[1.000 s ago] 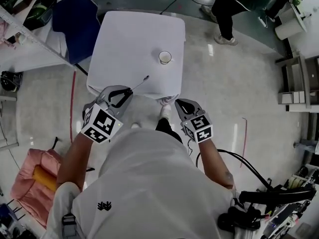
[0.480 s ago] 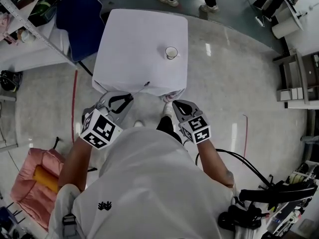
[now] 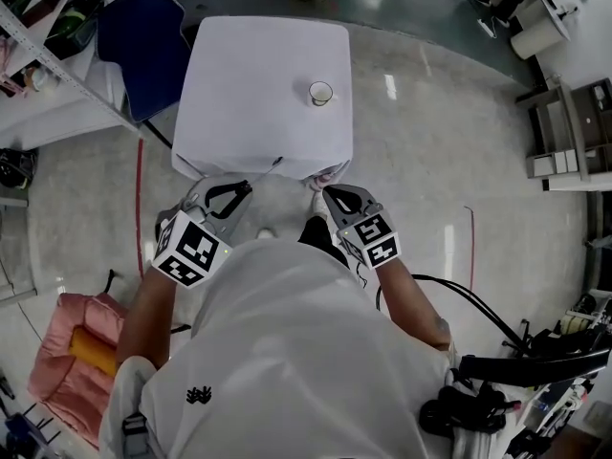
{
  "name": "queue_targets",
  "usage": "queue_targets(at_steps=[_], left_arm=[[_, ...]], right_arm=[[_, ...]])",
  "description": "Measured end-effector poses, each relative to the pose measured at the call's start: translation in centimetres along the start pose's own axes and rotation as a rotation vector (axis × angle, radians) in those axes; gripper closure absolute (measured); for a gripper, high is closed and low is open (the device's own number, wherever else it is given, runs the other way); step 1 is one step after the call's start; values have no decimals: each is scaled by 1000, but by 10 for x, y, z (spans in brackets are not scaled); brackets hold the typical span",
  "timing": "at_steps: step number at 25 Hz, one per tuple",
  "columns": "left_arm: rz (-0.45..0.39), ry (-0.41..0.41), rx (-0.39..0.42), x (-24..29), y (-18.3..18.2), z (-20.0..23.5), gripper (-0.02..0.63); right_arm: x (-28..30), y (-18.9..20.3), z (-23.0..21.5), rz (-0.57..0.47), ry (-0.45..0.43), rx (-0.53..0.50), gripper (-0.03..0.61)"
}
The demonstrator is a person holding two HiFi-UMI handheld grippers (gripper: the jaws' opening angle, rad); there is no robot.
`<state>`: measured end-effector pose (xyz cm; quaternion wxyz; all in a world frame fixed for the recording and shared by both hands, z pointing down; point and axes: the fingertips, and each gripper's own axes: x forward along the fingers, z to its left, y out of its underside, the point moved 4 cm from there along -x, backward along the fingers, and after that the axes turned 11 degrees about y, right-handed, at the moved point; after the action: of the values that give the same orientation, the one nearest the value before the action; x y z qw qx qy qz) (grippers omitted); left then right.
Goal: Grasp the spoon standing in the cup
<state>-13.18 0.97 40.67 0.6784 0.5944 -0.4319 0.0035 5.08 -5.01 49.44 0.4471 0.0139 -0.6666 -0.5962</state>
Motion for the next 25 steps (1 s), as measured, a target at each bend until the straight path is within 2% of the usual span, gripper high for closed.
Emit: queue_targets(at_steps=[8, 25], left_arm=[[3, 19, 0, -10, 10, 24, 563], [31, 36, 21, 24, -13, -2, 563]], right_arm=[[21, -19, 10, 5, 1, -3, 569], [-4, 7, -12, 9, -11, -9, 571]])
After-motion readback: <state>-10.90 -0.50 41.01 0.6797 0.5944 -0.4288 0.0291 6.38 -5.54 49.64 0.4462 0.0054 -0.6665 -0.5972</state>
